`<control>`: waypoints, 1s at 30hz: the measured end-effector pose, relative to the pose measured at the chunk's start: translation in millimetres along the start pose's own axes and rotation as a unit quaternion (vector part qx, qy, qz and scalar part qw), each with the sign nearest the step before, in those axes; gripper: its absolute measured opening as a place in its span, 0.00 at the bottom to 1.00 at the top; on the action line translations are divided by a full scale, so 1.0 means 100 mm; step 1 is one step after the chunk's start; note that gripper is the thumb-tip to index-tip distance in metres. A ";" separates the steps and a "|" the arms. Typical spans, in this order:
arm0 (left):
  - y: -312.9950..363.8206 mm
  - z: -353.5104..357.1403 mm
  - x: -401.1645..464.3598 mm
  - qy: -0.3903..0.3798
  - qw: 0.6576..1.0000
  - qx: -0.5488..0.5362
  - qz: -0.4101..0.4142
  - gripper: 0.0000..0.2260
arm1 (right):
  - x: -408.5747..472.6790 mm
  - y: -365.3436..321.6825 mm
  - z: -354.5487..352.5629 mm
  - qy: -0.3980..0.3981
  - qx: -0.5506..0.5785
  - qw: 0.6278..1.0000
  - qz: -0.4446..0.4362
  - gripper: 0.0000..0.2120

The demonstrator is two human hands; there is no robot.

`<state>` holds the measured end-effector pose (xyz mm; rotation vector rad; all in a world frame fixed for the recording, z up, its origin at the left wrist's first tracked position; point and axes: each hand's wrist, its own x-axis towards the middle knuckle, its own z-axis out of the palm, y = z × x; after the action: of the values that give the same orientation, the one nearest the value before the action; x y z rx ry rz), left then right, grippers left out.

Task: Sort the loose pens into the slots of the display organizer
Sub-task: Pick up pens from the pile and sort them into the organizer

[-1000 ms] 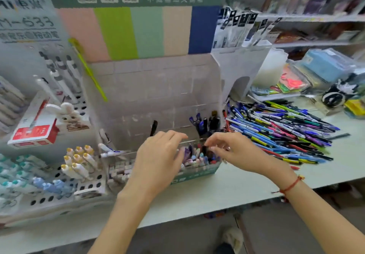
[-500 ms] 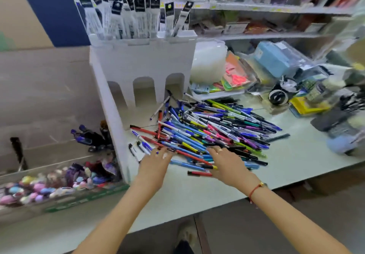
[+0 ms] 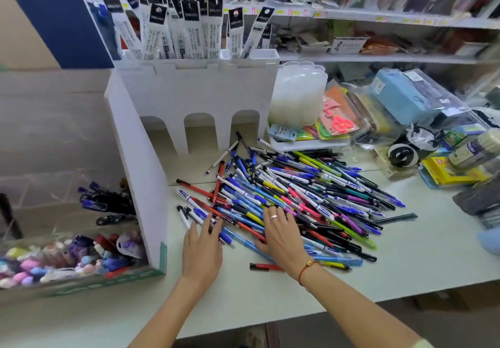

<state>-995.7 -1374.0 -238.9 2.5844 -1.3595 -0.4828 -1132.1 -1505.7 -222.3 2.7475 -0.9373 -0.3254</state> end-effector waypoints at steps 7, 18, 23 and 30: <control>-0.13 -0.11 0.06 -0.021 0.995 -0.099 0.002 0.27 | 0.13 -0.05 -0.08 0.001 0.075 0.997 -0.006 0.31; -0.13 -0.23 0.20 -0.059 0.994 -0.089 -0.006 0.22 | 0.17 0.10 -0.19 -0.023 0.047 0.996 -0.075 0.09; -0.06 -0.31 0.25 -0.048 0.997 -0.061 -0.026 0.19 | 0.14 0.15 -0.15 -0.079 0.097 0.991 -0.038 0.25; 0.05 -0.42 0.32 -0.066 0.953 -0.271 -0.120 0.12 | 0.15 0.35 -0.28 -0.103 0.464 0.879 0.029 0.05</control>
<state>-967.4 -1402.6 -204.3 2.2823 -0.7899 -0.9353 -1132.6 -1538.4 -188.5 3.5667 -1.5511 -0.1772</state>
